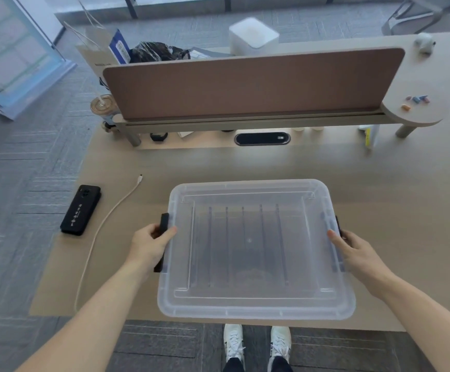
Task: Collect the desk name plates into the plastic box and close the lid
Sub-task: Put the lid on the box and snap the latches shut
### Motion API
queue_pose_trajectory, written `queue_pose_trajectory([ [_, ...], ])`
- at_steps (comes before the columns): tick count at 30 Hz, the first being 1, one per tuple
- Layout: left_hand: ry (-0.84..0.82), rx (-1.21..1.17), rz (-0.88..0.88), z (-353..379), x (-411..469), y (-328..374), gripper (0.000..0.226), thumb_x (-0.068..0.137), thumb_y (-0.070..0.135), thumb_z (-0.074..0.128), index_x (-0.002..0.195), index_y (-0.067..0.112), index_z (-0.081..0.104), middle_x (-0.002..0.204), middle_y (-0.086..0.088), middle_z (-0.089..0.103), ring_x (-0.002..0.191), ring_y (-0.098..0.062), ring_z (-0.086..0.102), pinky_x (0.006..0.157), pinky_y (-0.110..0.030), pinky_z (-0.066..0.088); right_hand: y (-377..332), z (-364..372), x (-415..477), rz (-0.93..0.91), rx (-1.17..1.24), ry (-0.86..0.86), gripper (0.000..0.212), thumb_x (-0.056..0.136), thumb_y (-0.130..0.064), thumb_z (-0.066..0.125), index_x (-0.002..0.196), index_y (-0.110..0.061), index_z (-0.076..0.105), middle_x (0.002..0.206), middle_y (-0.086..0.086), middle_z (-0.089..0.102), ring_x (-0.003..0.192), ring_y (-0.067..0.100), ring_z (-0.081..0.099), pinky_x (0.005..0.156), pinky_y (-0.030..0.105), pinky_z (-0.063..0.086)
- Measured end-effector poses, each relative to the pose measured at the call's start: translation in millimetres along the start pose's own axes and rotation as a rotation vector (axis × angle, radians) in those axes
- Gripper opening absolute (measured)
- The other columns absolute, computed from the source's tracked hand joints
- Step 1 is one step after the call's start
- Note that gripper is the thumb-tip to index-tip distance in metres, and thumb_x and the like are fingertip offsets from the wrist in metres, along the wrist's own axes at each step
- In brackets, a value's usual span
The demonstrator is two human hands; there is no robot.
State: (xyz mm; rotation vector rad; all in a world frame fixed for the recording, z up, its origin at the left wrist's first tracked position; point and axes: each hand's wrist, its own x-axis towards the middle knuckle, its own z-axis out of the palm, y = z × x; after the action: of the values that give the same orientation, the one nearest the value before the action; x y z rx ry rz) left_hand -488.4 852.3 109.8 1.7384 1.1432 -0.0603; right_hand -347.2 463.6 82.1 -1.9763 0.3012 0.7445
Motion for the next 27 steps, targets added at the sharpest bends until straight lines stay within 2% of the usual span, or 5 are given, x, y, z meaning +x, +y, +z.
queue_pose_trajectory([
  [3, 0.014, 0.023, -0.024, 5.4, 1.5, -1.6, 0.027, 0.094, 0.034, 0.069, 0.101, 0.007, 0.069, 0.099, -0.014, 0.075, 0.092, -0.036, 0.071, 0.081, -0.045, 0.057, -2.5, -0.3, -3.2, -0.025, 0.013, 0.015, 0.028, 0.098, -0.043, 0.055, 0.117, -0.023, 0.058, 0.099, -0.008, 0.066, 0.085, 0.014, 0.064, 0.065, 0.035, 0.054],
  [6, 0.032, 0.063, -0.004, 14.4, 4.0, -3.1, 0.018, 0.099, 0.029, 0.061, 0.095, 0.012, 0.064, 0.095, -0.012, 0.066, 0.082, -0.027, 0.060, 0.078, -0.039, 0.050, -4.3, -1.0, -5.2, -0.026, 0.020, 0.026, 0.027, 0.097, -0.042, 0.056, 0.116, -0.022, 0.059, 0.098, -0.008, 0.067, 0.085, 0.013, 0.064, 0.062, 0.032, 0.051],
  [18, 0.176, 0.555, 0.181, 33.6, -9.9, -1.9, 0.029, 0.105, 0.027, 0.046, 0.118, 0.003, 0.056, 0.103, -0.020, 0.068, 0.094, -0.040, 0.064, 0.073, -0.038, 0.044, -3.4, -4.0, -7.3, -0.017, -0.029, 0.080, 0.043, 0.095, -0.046, 0.059, 0.125, -0.016, 0.060, 0.101, -0.004, 0.070, 0.089, 0.017, 0.067, 0.068, 0.035, 0.053],
  [22, 0.130, 0.456, 0.224, 35.7, -10.3, -6.2, 0.026, 0.106, 0.030, 0.044, 0.117, 0.009, 0.054, 0.097, -0.014, 0.065, 0.084, -0.032, 0.062, 0.068, -0.038, 0.046, -1.8, -12.0, -6.7, 0.002, -0.119, 0.137, 0.054, 0.089, -0.056, 0.062, 0.130, -0.021, 0.056, 0.109, -0.004, 0.069, 0.097, 0.021, 0.067, 0.082, 0.047, 0.059],
  [27, 0.097, 0.369, 0.289, 39.8, -11.4, -19.6, 0.031, 0.108, 0.032, 0.036, 0.131, 0.014, 0.046, 0.103, -0.011, 0.066, 0.090, -0.032, 0.064, 0.079, -0.049, 0.055, -12.3, -10.2, -11.4, -0.117, -0.261, 0.248, 0.039, 0.092, -0.035, 0.068, 0.124, -0.015, 0.060, 0.108, 0.000, 0.066, 0.096, 0.021, 0.062, 0.076, 0.031, 0.049],
])
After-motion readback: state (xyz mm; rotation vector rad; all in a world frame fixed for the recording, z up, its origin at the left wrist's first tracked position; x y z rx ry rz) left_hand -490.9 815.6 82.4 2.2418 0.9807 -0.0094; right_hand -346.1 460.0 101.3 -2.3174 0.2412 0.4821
